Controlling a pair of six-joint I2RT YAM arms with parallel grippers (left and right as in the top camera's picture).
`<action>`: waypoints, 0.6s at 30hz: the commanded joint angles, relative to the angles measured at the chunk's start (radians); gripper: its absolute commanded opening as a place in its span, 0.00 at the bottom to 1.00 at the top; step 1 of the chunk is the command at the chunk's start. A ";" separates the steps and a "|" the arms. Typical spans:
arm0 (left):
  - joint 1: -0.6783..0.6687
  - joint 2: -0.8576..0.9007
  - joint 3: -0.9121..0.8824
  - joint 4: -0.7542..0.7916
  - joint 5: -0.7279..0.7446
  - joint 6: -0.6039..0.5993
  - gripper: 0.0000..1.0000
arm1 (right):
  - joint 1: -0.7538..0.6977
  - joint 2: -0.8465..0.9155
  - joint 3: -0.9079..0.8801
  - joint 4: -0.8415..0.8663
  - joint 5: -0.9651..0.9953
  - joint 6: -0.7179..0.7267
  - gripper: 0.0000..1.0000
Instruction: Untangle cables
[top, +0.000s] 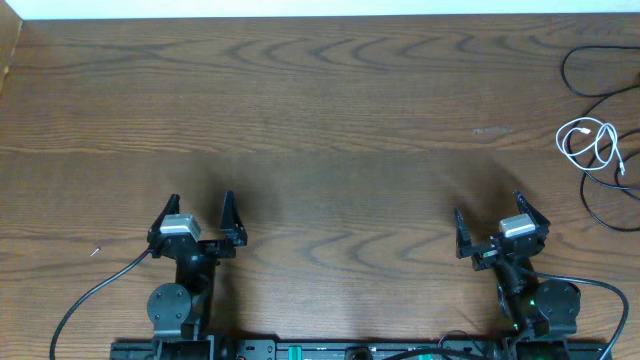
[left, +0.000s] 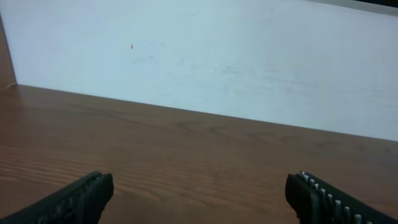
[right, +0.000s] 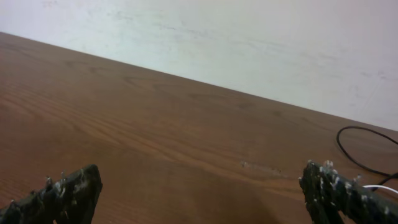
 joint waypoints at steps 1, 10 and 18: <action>0.002 -0.033 -0.024 0.004 -0.009 0.017 0.95 | 0.006 -0.006 -0.001 -0.004 -0.006 -0.003 0.99; 0.002 -0.039 -0.036 -0.014 -0.016 0.025 0.95 | 0.006 -0.006 -0.001 -0.004 -0.006 -0.003 0.99; 0.001 -0.039 -0.035 -0.178 -0.016 0.024 0.95 | 0.006 -0.006 -0.001 -0.004 -0.006 -0.003 0.99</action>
